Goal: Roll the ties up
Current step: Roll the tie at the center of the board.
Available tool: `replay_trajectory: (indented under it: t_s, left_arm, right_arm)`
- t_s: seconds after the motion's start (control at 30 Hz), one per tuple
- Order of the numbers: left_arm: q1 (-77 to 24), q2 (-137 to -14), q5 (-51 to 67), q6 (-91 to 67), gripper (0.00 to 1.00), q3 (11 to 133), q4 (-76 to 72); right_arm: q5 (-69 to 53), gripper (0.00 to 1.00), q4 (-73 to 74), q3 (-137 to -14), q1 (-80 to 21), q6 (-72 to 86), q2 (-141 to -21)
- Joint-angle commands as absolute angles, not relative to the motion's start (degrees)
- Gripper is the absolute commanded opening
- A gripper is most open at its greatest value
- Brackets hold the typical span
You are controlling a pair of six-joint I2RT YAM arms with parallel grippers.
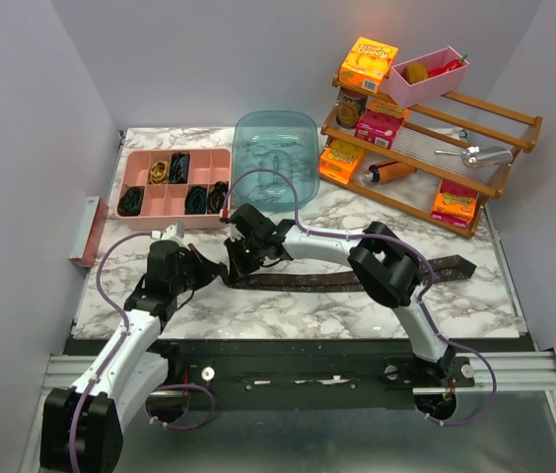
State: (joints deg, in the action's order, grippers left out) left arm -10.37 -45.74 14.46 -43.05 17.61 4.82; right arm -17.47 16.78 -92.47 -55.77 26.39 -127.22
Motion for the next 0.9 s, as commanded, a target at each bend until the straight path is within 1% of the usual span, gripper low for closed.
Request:
replay_trajectory:
  t_s: [0.0,0.37,0.6,0.87]
  left_arm:
    - [-10.81,-44.39,12.13,-41.31,0.00,20.30,6.15]
    - [-11.42,-43.95,10.81,-40.87,0.00,21.09,7.56]
    - [-12.74,-44.03,11.78,-41.75,0.00,21.27,6.24]
    - [-15.64,-44.38,11.95,-44.73,0.00,18.55,1.67]
  right_arm:
    - [-15.38,0.00,18.63,-90.26,-56.43,26.02,-124.28]
    - [-15.64,0.00,19.42,-89.30,-56.34,25.93,-121.90]
    - [-16.08,0.00,19.25,-91.05,-56.43,26.63,-124.71]
    - [-17.58,0.00,18.28,-92.99,-56.34,28.12,-128.40]
